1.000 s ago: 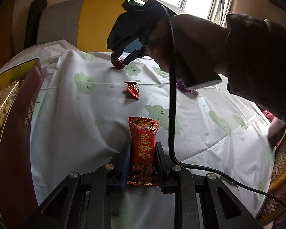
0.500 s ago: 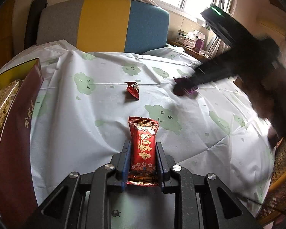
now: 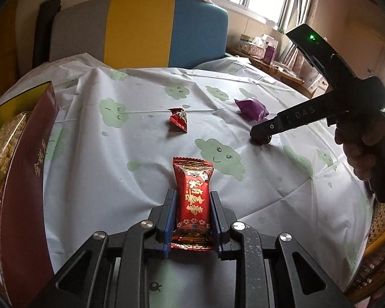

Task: Organize snacks
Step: 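Lift the brown date with the right gripper and hold it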

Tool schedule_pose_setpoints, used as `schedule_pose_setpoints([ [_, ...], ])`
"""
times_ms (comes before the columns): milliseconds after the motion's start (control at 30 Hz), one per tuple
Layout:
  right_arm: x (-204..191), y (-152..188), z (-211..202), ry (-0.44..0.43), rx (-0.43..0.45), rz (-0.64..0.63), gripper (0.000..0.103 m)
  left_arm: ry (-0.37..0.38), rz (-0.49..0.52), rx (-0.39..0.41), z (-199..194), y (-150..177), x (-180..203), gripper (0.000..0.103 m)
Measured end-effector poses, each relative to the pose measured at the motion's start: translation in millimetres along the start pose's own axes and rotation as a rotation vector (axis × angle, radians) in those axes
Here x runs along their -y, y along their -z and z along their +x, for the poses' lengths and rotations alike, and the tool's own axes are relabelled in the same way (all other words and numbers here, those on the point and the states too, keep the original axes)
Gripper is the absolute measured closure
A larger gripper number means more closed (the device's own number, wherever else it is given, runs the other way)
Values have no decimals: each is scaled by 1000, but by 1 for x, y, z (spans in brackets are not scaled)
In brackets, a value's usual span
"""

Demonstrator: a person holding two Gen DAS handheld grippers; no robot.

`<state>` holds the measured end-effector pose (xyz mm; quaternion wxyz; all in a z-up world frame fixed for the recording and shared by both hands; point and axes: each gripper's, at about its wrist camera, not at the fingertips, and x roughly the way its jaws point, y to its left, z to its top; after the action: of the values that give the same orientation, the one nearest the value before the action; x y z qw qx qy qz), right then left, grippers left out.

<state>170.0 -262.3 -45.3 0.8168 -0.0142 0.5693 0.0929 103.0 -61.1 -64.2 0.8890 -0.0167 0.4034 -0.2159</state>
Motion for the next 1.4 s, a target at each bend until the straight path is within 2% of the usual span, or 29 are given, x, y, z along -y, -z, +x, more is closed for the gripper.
schedule_pose_setpoints([
  [200, 1, -4, 5, -19, -14, 16, 74, -42, 93, -69, 5, -10, 15, 68],
  [300, 3, -4, 14, -47, -68, 19, 76, -59, 96, -91, 7, -12, 17, 68],
  [333, -1, -3, 17, -25, -67, -3, 76, -71, 113, -92, 8, -12, 20, 69],
  [400, -7, -3, 16, 6, -50, -33, 76, -101, 134, -86, 9, -12, 23, 80],
  [567, -4, -6, 15, -15, -56, -26, 76, -109, 97, -74, 6, -9, 17, 81],
  [667, 4, -8, 15, -101, -73, 13, 62, -109, 60, -73, 2, -8, 13, 81],
  [767, 14, -12, 7, -128, -41, 57, 60, -115, 38, -69, -3, -5, 9, 81],
  [833, 26, -15, -2, -146, 6, 117, 41, -116, 23, -66, -6, -4, 7, 81],
  [933, 41, -17, -15, -180, 82, 194, 40, -127, 19, -64, -9, -3, 7, 81],
  [1000, 40, -18, -17, -162, 96, 190, 40, -128, 21, -57, -12, -1, 8, 81],
  [1067, 35, -18, -16, -142, 80, 155, 47, -126, 23, -55, -14, 0, 9, 81],
  [1100, 29, -17, -14, -132, 69, 126, 62, -124, 24, -56, -15, 0, 10, 81],
  [1133, 26, -14, -13, -126, 61, 105, 69, -126, 29, -55, -16, 1, 12, 81],
  [1267, 17, -9, -4, -127, 8, 49, 69, -122, 41, -45, -21, 1, 16, 81],
  [1333, 8, -7, 2, -73, 3, -2, 80, -114, 34, -42, -24, 0, 17, 81],
  [1400, 2, -3, 3, -46, 0, -35, 81, -110, 37, -39, -29, 0, 18, 81],
])
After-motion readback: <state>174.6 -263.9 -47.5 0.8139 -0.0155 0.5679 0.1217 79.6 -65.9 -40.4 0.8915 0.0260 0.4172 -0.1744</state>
